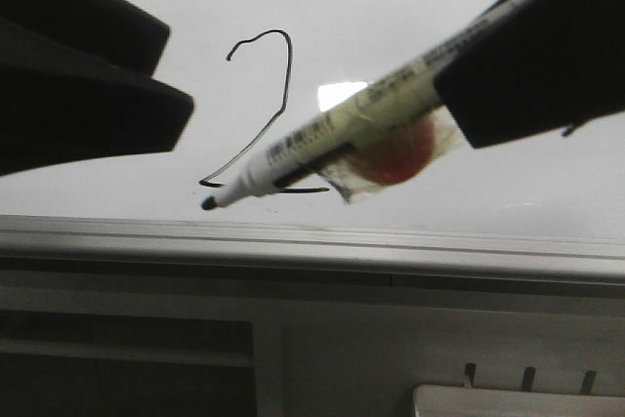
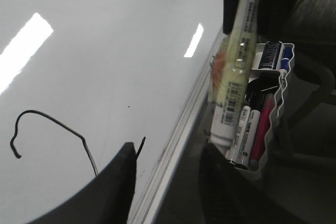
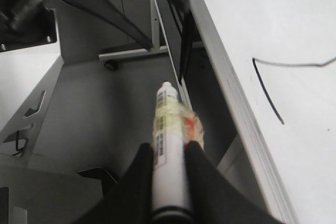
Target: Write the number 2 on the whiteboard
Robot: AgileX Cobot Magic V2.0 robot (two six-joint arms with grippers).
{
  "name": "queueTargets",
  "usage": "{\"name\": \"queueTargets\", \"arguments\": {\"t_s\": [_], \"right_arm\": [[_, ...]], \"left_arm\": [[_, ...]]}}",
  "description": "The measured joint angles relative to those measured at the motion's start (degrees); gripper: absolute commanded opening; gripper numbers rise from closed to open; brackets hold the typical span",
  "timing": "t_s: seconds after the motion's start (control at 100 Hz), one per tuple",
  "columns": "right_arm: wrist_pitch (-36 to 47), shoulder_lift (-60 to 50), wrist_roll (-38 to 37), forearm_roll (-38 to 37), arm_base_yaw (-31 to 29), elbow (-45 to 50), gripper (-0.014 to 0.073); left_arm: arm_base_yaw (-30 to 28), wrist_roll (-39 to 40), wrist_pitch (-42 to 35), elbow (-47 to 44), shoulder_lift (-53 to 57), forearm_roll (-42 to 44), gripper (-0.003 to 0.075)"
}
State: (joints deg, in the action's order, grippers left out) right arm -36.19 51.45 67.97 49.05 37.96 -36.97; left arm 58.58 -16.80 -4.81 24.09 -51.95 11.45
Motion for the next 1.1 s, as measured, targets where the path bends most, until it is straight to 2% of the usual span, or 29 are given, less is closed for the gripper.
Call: {"name": "queueTargets", "arguments": {"t_s": [0.22, 0.57, 0.82, 1.1], "right_arm": [[5.1, 0.0, 0.1, -1.1, 5.0, -0.8, -0.005], [8.0, 8.2, 0.3, -4.4, 5.7, -0.8, -0.005], [8.4, 9.0, 0.4, -4.6, 5.7, -4.1, -0.005], [5.5, 9.0, 0.4, -4.6, 7.5, -7.3, -0.005]], "left_arm": [[-1.3, 0.0, -6.0, 0.0, -4.1, -0.7, 0.0283], [-1.3, 0.0, -7.4, 0.0, -2.0, -0.4, 0.0282], [-0.4, 0.0, -0.3, 0.0, 1.3, 4.8, 0.0282], [-0.3, 0.0, 0.8, 0.0, 0.4, 6.3, 0.0282]]}}
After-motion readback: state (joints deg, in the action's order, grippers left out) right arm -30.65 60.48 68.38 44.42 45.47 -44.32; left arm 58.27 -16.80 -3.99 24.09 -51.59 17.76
